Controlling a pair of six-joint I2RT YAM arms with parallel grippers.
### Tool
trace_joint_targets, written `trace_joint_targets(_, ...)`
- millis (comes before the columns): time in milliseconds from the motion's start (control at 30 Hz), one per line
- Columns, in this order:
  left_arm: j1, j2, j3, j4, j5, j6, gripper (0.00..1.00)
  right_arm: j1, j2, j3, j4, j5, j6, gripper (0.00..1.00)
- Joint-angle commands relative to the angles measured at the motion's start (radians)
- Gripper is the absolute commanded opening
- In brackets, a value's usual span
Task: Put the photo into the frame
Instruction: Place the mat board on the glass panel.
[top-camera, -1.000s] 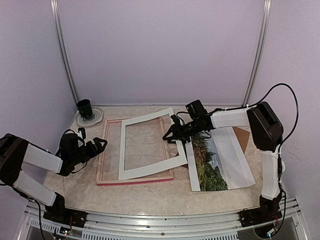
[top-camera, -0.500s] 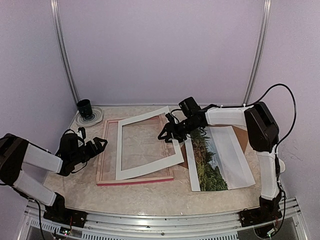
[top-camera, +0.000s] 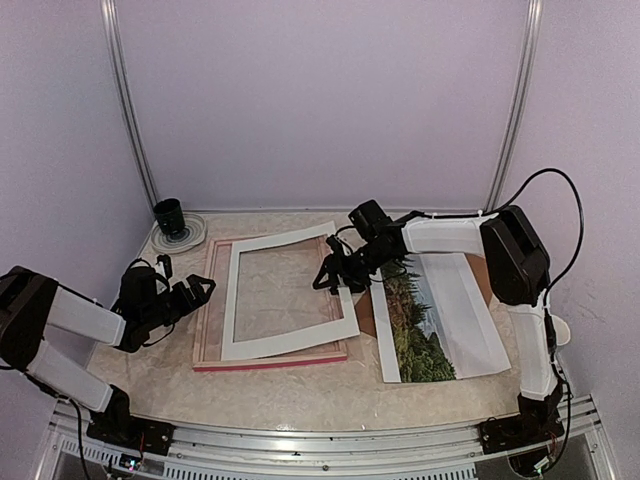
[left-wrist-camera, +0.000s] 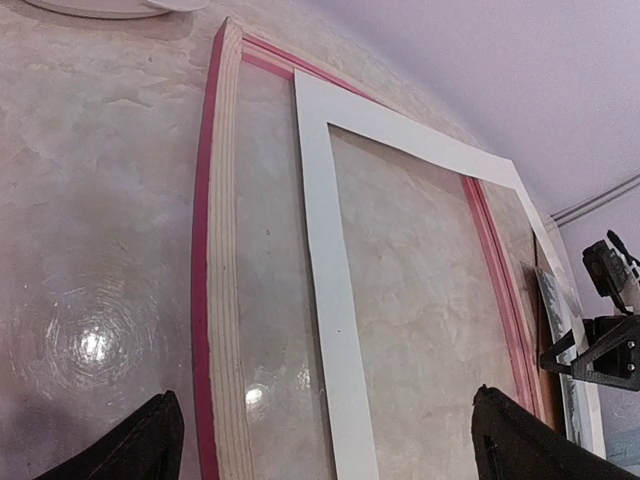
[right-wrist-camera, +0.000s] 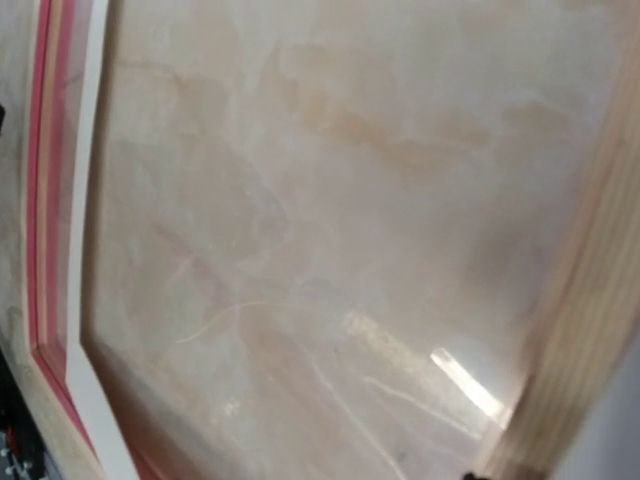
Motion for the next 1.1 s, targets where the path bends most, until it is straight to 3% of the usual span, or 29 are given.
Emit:
trace_joint_targets(0, 0.006, 0.006, -0.009, 0.023, 0.011, -0.004, 0.99, 0.007, -0.003, 0.026, -0.053, 0.053, -0.027, 0.63)
trace_joint_targets(1067, 0.007, 0.011, -0.011, 0.031, 0.019, -0.007, 0.99, 0.054, 0.046, 0.109, -0.107, 0.136, -0.035, 0.66)
